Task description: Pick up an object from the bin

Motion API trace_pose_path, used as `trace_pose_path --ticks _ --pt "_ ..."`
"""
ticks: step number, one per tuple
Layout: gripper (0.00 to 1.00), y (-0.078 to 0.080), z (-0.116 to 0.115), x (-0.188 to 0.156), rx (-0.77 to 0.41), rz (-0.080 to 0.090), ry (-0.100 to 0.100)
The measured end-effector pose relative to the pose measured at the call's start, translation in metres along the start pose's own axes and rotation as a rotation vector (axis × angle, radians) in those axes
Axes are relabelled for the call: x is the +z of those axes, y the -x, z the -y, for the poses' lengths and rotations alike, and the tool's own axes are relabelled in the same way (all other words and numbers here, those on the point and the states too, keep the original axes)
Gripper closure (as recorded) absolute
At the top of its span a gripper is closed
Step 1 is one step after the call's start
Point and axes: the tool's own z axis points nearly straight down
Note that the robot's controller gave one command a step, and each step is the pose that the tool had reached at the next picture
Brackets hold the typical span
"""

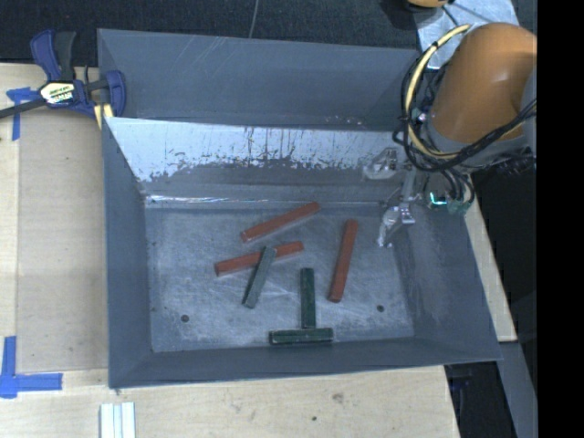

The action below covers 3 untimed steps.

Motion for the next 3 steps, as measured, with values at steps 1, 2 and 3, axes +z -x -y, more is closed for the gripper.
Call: trace_pose_path --ticks 1,2,3 --pt "0.00 0.002 0.000 -0.004 -0.002 0.008 -0.001" --pt "0.00 -0.007 -0.008 0.030 -0.151 0.015 -0.003" --pt "0.00 -0.037 -0.025 0.073 -0.427 0.004 0.000"
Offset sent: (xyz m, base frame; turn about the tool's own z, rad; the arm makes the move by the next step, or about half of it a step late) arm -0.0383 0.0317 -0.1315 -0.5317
